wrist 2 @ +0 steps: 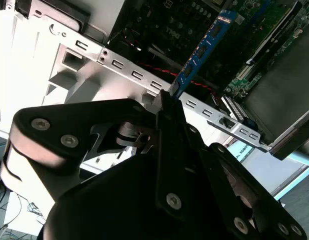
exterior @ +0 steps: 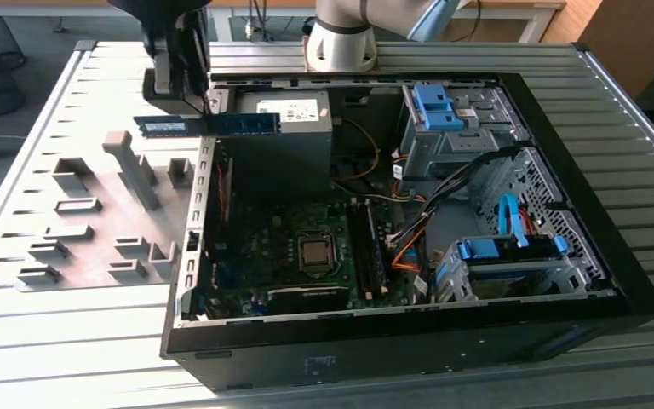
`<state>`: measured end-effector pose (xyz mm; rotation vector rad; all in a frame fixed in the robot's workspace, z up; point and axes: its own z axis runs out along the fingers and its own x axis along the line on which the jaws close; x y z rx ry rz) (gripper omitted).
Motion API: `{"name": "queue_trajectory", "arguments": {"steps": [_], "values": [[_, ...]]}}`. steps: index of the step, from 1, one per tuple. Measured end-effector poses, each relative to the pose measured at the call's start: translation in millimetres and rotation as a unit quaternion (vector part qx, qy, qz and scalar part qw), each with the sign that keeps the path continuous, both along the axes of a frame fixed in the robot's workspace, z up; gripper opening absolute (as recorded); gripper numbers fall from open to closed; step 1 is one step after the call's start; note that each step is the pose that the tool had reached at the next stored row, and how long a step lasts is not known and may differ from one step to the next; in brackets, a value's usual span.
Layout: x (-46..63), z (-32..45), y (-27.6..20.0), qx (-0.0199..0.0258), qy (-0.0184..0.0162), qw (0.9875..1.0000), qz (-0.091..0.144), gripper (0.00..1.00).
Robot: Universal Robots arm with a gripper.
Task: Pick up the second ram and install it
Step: 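Pick up the second ram and move it above second insertion slot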
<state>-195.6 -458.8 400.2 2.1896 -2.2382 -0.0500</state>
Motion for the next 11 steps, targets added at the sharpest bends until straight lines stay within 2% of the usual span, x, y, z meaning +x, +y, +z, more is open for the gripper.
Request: {"name": "queue_trajectory", "arguments": {"steps": [3,11], "values": [[7.0,0.0,0.0,0.0,0.0,1.0,0.0,0.14],[7.8,0.0,0.0,0.0,0.0,1.0,0.0,0.14]]}}
